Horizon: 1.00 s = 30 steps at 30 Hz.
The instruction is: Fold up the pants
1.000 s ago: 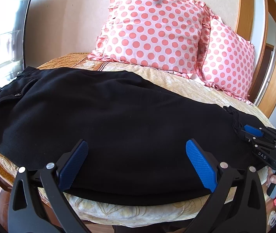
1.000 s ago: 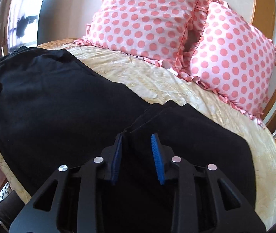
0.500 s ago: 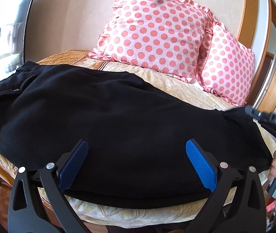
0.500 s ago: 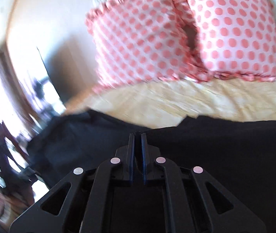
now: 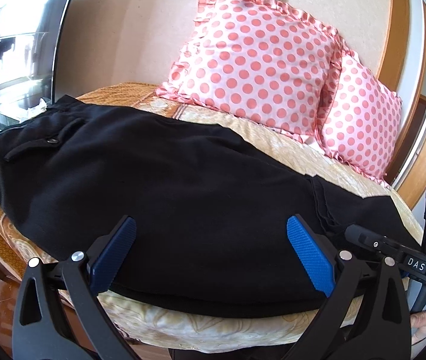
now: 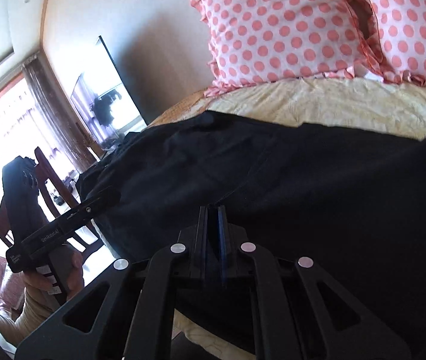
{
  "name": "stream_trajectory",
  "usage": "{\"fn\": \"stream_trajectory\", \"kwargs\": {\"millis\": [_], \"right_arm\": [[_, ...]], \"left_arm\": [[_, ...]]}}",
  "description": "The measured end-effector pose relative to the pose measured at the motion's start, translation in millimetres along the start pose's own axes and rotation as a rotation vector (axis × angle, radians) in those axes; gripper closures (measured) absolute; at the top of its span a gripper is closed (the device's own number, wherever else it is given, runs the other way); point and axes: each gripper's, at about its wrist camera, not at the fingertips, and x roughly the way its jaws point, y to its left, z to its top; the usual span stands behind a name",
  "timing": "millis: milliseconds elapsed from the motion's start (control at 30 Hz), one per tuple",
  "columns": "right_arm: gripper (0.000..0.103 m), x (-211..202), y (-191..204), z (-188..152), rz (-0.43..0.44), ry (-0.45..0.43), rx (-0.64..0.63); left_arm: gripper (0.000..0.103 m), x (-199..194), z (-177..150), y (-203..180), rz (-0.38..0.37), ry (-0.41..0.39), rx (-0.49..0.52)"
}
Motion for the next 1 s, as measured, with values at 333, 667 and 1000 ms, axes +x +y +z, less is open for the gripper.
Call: {"fn": "stream_trajectory", "kwargs": {"millis": [333, 667, 1000], "right_arm": [[0.097, 10, 13, -2, 0.071, 0.0, -0.005], [0.096, 25, 30, -24, 0.049, 0.081, -0.103], [0.064, -11, 45, -4, -0.147, -0.065, -0.234]], "left_arm": [[0.002, -12, 6, 17, 0.034, -0.044, -0.051], [0.002, -15, 5, 19, 0.047, -0.046, -0.049], [0.002, -27, 7, 34, 0.094, -0.075, -0.068]]}}
